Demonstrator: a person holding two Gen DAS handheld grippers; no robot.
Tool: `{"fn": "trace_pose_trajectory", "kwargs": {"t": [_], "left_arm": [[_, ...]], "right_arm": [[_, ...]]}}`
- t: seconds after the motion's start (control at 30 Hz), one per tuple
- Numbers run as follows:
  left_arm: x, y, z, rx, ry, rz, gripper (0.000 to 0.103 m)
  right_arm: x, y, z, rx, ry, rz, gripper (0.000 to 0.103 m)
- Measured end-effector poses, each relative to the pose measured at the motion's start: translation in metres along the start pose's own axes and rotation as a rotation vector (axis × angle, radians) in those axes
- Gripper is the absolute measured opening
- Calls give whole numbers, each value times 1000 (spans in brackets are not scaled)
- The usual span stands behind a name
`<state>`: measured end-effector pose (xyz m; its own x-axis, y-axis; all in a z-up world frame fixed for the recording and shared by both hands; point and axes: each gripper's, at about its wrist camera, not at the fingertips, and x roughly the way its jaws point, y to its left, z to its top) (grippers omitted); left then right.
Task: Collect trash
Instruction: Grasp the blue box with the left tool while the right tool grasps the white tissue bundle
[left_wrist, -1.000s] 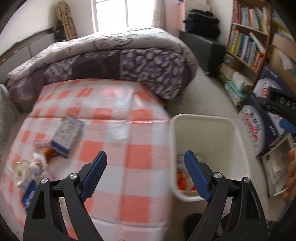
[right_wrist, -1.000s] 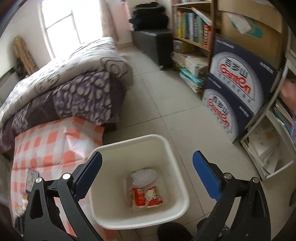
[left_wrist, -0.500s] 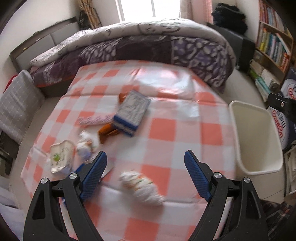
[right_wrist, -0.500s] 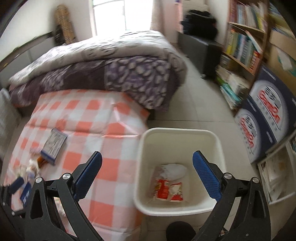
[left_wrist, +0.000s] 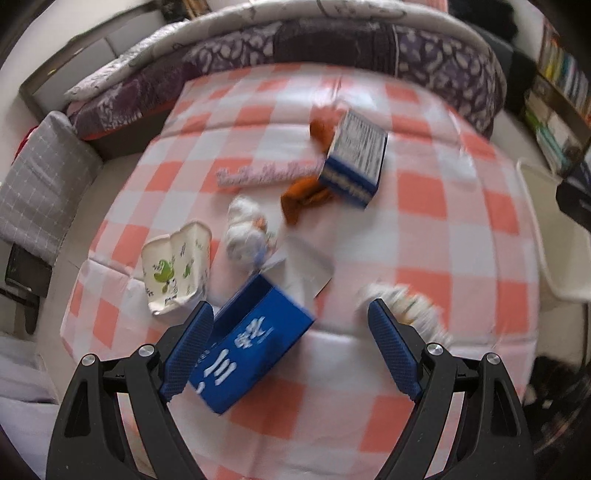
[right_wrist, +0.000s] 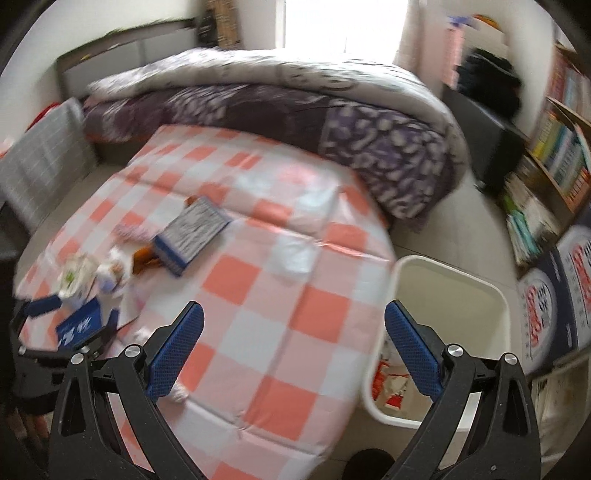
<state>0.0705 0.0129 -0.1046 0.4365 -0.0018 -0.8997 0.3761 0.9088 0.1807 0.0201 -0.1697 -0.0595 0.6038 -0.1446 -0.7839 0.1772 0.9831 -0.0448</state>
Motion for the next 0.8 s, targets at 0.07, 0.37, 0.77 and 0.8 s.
{"fn": "trace_pose_trajectory", "kwargs": {"t": [0.07, 0.37, 0.77, 0.8], "left_arm": [[9, 2, -6, 63, 28, 11, 83], [51, 20, -23, 165, 130, -3, 83], [46, 50, -21, 66, 101, -135, 49], [40, 53, -20, 51, 86, -146, 48]], "right_arm": [[4, 15, -3, -65, 18, 36, 95], [22, 74, -28, -352, 116, 163, 95], [48, 99, -38, -390, 208, 265, 95], [51, 100, -38, -368, 216, 279, 95]]}}
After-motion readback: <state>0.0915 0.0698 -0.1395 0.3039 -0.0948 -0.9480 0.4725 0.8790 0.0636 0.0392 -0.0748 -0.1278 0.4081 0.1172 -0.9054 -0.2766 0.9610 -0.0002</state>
